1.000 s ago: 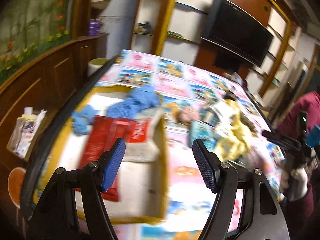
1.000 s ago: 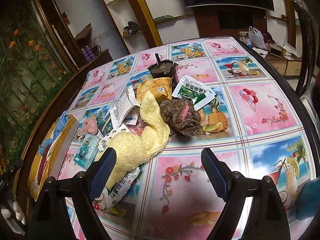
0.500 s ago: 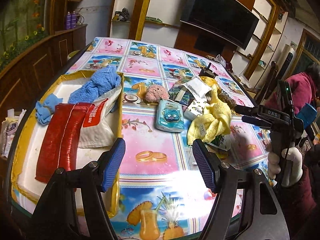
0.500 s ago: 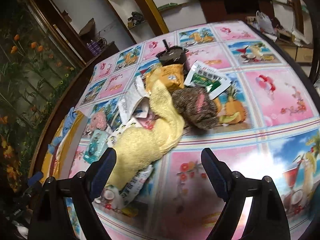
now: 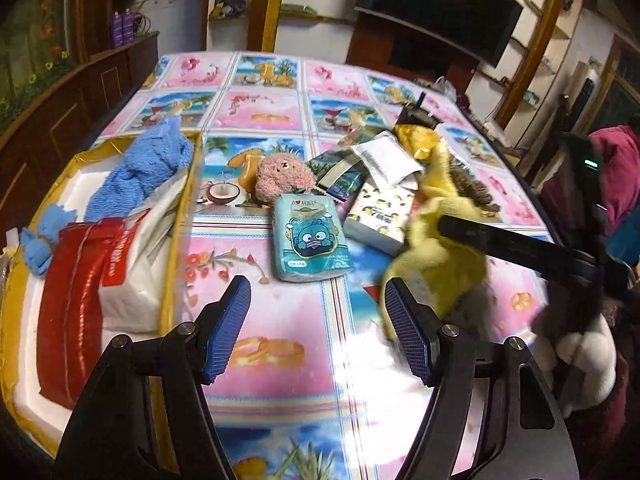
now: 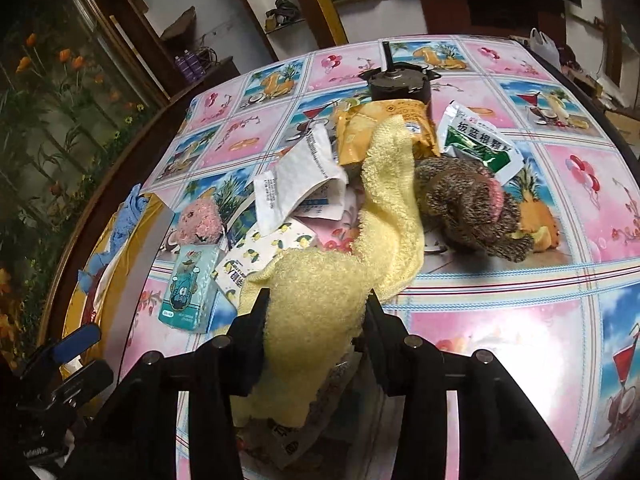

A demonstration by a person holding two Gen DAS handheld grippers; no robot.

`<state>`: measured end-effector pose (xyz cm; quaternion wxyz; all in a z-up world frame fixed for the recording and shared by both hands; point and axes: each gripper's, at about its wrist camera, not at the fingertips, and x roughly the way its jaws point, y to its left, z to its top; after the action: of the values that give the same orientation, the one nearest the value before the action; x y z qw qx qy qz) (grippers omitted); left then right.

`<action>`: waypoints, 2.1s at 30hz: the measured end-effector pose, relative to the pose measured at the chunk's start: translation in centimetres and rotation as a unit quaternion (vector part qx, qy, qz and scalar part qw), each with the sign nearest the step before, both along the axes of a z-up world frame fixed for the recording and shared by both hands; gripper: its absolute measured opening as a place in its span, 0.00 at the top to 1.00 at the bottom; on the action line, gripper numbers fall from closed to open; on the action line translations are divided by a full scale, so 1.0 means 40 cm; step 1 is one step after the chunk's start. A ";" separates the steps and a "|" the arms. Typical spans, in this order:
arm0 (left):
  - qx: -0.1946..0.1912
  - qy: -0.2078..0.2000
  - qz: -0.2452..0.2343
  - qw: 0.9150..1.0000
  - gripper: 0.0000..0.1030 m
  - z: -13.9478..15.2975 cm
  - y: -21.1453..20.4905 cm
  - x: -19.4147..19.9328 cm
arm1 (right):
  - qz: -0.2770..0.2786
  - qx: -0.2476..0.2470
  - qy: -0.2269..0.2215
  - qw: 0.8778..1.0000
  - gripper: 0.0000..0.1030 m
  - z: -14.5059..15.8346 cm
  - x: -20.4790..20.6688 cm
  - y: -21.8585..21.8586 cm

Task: Organize soft objects
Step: 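Grasp the teal cartoon tissue pack with the left gripper while the right grasps the yellow towel, then drop the tissue pack and yellow towel into the white box, open both grippers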

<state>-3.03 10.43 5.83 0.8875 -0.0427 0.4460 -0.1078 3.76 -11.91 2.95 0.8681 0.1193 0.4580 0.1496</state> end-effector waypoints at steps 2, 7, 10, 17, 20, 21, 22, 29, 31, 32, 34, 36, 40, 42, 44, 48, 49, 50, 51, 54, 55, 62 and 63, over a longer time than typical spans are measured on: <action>0.013 0.010 0.012 1.000 0.32 -0.018 -0.009 0.037 | -0.011 -0.002 -0.010 1.000 0.58 0.004 -0.015 -0.036; 0.064 0.020 0.035 0.997 0.32 -0.060 -0.045 0.123 | -0.027 0.020 -0.029 0.999 0.58 -0.001 -0.030 -0.122; 0.092 0.019 0.037 0.995 0.32 -0.079 -0.073 0.158 | -0.022 0.046 -0.023 0.998 0.58 -0.019 -0.025 -0.146; 0.094 0.029 0.042 0.994 0.29 -0.131 -0.092 0.204 | -0.003 0.047 -0.026 0.999 0.54 -0.018 -0.028 -0.122; 0.089 0.023 0.036 0.995 0.54 -0.119 -0.089 0.197 | 0.003 0.050 -0.028 0.998 0.52 -0.017 -0.031 -0.117; 0.084 0.024 0.034 0.996 0.55 -0.115 -0.087 0.193 | 0.005 0.045 -0.031 0.998 0.52 -0.017 -0.032 -0.113; 0.074 0.023 0.032 0.996 0.58 -0.112 -0.084 0.188 | 0.008 0.038 -0.035 0.999 0.52 -0.015 -0.034 -0.107; 0.006 0.006 0.027 1.000 0.63 -0.057 -0.038 0.107 | 0.028 0.005 -0.085 0.996 0.60 0.010 -0.065 -0.067; -0.024 -0.001 0.028 0.999 0.63 -0.028 -0.007 0.070 | 0.019 0.008 -0.111 0.994 0.60 0.033 -0.082 -0.069; -0.040 -0.005 0.027 0.999 0.63 -0.014 0.008 0.052 | 0.013 0.009 -0.120 0.993 0.60 0.044 -0.087 -0.071; -0.063 -0.018 0.029 0.997 0.63 0.020 0.043 0.011 | 0.006 0.022 -0.127 0.992 0.60 0.061 -0.099 -0.078; -0.088 -0.037 0.033 0.995 0.63 0.061 0.087 -0.038 | 0.003 0.032 -0.129 0.991 0.60 0.076 -0.111 -0.077; -0.112 -0.073 0.050 0.990 0.63 0.127 0.172 -0.123 | 0.014 0.039 -0.144 0.989 0.60 0.128 -0.145 -0.047; -0.112 -0.086 0.067 0.988 0.63 0.150 0.223 -0.158 | 0.025 0.040 -0.156 0.987 0.60 0.165 -0.164 -0.021; -0.106 -0.095 0.089 0.986 0.63 0.157 0.275 -0.182 | 0.042 0.043 -0.163 0.985 0.60 0.196 -0.181 0.009; -0.101 -0.089 0.136 0.981 0.63 0.138 0.384 -0.207 | 0.078 0.048 -0.170 0.981 0.60 0.236 -0.203 0.084; -0.098 -0.087 0.147 0.980 0.63 0.129 0.407 -0.212 | 0.087 0.049 -0.170 0.980 0.60 0.242 -0.205 0.107; -0.093 -0.085 0.155 0.980 0.63 0.120 0.423 -0.214 | 0.097 0.049 -0.169 0.980 0.60 0.246 -0.206 0.130; -0.088 -0.081 0.163 0.979 0.63 0.108 0.441 -0.214 | 0.105 0.050 -0.167 0.979 0.60 0.249 -0.207 0.152; -0.088 -0.065 0.177 0.978 0.63 0.070 0.484 -0.209 | 0.130 0.046 -0.162 0.977 0.60 0.251 -0.199 0.224; -0.086 -0.061 0.181 0.978 0.63 0.057 0.496 -0.204 | 0.137 0.045 -0.161 0.976 0.60 0.250 -0.198 0.246; -0.077 -0.035 0.203 0.975 0.59 -0.005 0.559 -0.147 | 0.192 0.034 -0.150 0.969 0.60 0.243 -0.186 0.413; -0.076 -0.029 0.203 0.976 0.57 -0.014 0.563 -0.139 | 0.201 0.031 -0.149 0.968 0.60 0.243 -0.187 0.436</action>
<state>-8.58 32.96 5.28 0.8975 -0.1962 0.3929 0.0399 -3.73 5.52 12.66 0.8746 0.0281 0.3335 0.3509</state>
